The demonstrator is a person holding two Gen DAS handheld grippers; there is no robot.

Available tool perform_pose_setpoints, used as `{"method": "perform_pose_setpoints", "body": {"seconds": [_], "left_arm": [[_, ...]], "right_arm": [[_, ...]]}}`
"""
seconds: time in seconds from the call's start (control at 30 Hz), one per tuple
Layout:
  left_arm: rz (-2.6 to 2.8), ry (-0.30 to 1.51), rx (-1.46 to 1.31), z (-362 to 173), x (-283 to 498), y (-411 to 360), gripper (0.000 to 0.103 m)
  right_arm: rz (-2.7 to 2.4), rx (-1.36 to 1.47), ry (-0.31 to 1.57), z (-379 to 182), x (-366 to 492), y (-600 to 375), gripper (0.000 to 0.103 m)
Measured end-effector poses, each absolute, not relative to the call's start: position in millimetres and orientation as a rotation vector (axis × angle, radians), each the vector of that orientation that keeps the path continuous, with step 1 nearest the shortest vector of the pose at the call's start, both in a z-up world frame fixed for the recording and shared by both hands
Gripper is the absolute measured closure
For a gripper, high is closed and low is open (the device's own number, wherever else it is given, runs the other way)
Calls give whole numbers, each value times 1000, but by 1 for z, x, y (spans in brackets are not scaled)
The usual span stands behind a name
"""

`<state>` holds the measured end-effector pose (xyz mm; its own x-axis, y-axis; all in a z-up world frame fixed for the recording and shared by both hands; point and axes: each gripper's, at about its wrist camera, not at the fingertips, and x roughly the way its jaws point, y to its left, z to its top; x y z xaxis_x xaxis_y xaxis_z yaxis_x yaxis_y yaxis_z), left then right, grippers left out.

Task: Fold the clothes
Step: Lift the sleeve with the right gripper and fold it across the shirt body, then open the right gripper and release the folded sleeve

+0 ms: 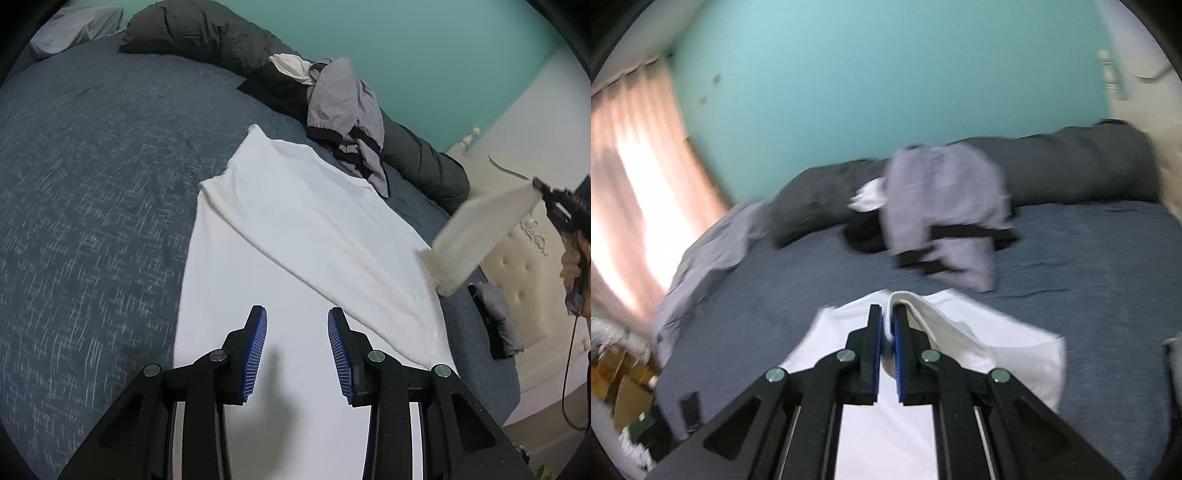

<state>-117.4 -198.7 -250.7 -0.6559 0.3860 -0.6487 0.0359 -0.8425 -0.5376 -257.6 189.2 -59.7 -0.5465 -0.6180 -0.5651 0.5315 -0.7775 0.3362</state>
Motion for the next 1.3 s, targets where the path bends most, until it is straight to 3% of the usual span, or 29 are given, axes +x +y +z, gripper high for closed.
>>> {"method": "perform_pose_setpoints", "body": {"seconds": [0.13,0.3,0.73,0.9,1.13,1.3], "left_arm": [[2572,-803,-1177,-248,-108,-207,65],[2571,-817,-1175,-248,-102,-218,65],[2535,-819,-1239,-265,-106,-219,59],[2529,-800,-1271,-272,-111,-214,59],[2491,-697,-1322,-281,-124,-187,58],[2462,-585,-1363,-287,-135,-159,57]], "right_arm": [[-2166,937,-93,-77,-230,118,97],[-1997,1045,10,-138,-191,41,97],[-1791,1261,-36,-260,-162,-6,94],[-1752,1247,-68,-264,-156,1,57],[-1878,1152,-154,-249,-165,60,54],[-2029,1183,-273,-267,-171,133,49]]}}
